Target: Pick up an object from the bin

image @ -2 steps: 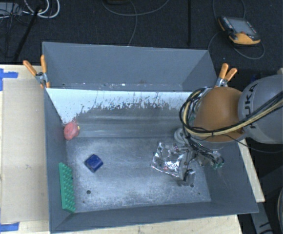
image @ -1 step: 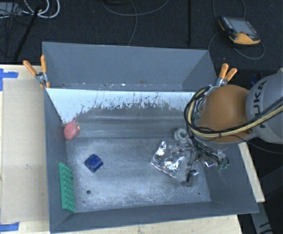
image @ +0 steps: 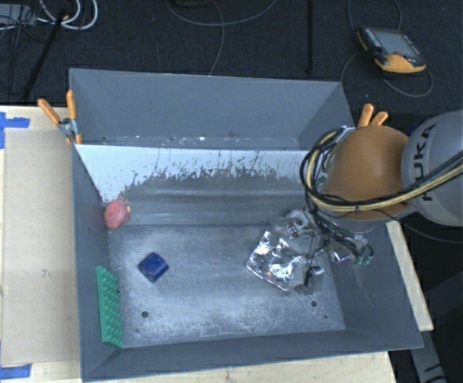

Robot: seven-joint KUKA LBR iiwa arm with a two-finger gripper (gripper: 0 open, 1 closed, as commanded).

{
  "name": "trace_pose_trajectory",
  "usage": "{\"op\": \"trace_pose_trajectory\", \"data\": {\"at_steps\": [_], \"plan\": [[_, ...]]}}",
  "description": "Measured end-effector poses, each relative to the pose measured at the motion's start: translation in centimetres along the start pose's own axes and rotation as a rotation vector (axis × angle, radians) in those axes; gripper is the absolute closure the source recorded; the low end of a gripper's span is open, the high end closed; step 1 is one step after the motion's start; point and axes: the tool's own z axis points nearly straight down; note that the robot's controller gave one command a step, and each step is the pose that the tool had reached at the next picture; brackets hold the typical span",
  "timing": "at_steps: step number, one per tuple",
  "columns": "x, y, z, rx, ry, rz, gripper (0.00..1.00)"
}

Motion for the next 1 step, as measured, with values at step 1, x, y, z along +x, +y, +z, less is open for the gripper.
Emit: {"op": "trace_pose_trajectory", "data": {"at_steps": [1], "plan": [[-0.21,-0.85,4.04,-0.002,0.005,0.117,0.0]]}}
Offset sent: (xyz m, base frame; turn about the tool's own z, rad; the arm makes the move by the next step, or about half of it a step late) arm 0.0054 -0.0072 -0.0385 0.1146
